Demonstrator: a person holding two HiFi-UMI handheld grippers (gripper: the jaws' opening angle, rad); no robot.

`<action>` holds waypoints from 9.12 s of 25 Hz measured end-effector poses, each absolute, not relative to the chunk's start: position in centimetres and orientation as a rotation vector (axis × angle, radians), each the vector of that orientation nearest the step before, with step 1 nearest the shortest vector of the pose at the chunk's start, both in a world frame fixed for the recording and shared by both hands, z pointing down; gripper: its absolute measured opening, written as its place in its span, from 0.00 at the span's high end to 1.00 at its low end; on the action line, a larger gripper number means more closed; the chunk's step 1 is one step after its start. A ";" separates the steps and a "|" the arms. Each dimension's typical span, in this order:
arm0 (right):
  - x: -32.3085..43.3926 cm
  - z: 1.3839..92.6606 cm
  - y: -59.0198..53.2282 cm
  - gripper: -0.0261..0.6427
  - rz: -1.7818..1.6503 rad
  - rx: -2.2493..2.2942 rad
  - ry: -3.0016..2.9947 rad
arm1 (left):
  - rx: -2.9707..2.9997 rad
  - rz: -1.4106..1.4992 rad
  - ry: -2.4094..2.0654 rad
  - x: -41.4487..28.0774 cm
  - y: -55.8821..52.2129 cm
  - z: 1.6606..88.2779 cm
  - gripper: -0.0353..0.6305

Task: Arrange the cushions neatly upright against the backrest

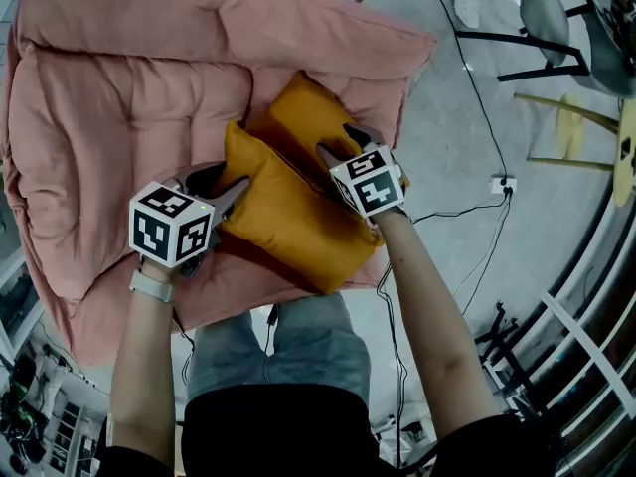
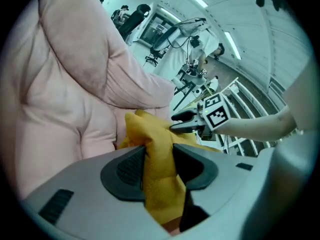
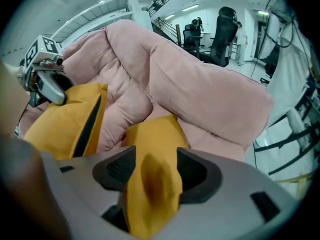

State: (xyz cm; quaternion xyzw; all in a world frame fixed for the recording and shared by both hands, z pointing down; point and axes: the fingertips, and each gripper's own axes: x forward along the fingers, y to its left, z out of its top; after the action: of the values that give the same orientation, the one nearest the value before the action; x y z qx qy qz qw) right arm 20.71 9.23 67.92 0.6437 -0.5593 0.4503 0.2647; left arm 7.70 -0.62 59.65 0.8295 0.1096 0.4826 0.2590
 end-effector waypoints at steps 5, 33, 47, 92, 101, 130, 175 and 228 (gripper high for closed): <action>20.1 69.2 7.9 0.52 1.259 1.632 -1.511 | 2.293 1.248 0.259 6.3 0.3 55.3 0.68; 18.9 70.0 8.9 0.79 1.350 1.516 -1.352 | 2.365 0.979 0.042 -3.6 7.2 45.5 0.69; 18.4 63.4 4.6 0.81 1.562 1.933 -1.298 | 2.435 0.888 0.038 -8.2 8.1 43.8 0.69; 14.3 65.9 -0.6 0.88 1.893 1.958 -1.155 | 2.389 0.778 -0.046 -8.6 6.2 44.7 0.69; 16.3 69.7 -0.8 0.85 1.816 1.949 -1.108 | 2.360 0.776 -0.083 -7.6 5.6 45.3 0.69; 20.3 69.3 -9.2 0.73 1.465 1.859 -1.357 | 2.313 0.775 -0.111 -6.4 4.7 46.0 0.69; 16.3 58.2 7.4 0.63 1.566 2.001 -1.297 | 2.393 0.916 -0.051 -7.7 3.7 47.8 0.69; 6.5 57.8 24.1 0.77 1.987 2.614 -1.026 | 2.344 0.961 -0.125 -7.1 2.8 50.1 0.72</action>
State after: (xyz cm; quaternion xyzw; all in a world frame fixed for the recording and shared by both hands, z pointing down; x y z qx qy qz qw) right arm 6.49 24.07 57.81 0.7514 -0.2951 0.5712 -0.1487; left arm -7.12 2.81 50.07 0.8822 -0.0470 0.3618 0.2977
